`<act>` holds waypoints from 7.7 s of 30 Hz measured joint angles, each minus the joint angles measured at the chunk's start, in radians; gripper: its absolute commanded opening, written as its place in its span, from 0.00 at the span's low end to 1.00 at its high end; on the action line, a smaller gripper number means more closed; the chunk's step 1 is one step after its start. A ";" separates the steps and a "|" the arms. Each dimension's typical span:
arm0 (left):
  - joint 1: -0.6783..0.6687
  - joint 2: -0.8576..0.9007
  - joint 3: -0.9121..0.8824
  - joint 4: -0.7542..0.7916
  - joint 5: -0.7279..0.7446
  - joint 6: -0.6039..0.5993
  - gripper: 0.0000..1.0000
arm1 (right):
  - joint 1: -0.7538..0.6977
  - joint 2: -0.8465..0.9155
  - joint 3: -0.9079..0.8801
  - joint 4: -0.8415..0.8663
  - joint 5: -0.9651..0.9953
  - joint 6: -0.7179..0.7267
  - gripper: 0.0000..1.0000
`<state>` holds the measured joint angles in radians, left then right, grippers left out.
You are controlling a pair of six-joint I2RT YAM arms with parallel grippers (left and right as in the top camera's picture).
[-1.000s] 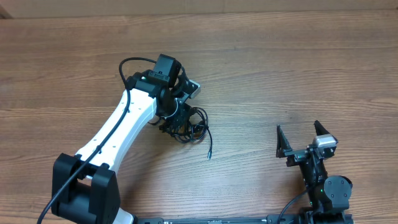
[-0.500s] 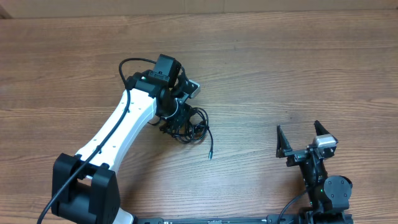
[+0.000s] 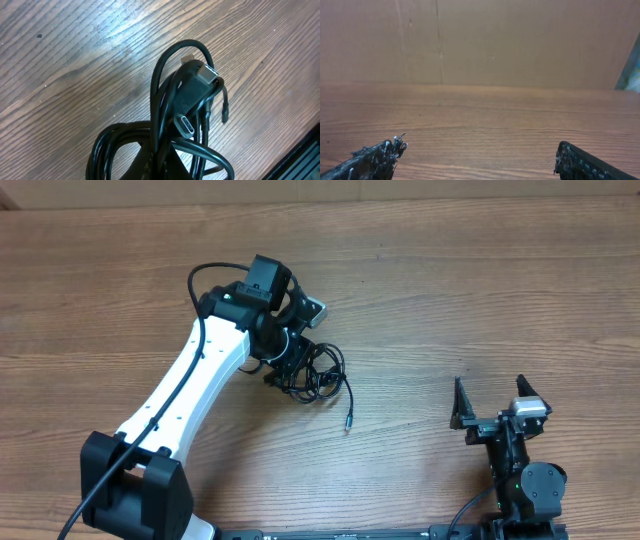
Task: Untangle cables
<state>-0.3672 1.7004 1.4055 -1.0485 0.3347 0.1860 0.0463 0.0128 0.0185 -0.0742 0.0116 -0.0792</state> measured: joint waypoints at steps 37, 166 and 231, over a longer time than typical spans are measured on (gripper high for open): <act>0.010 0.001 0.113 -0.103 0.280 0.298 0.04 | 0.000 0.666 0.465 0.156 -0.658 0.016 1.00; -0.165 -0.006 0.252 0.018 0.691 0.869 0.83 | -0.001 1.022 0.470 0.683 -0.790 0.880 0.04; -0.255 -0.006 0.252 0.148 0.438 0.704 0.68 | -0.001 1.022 0.470 0.724 -0.819 0.890 0.04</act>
<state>-0.6224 1.6943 1.6577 -0.9005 0.7723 0.8898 0.0456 1.0351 0.4885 0.6498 -0.8074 0.8112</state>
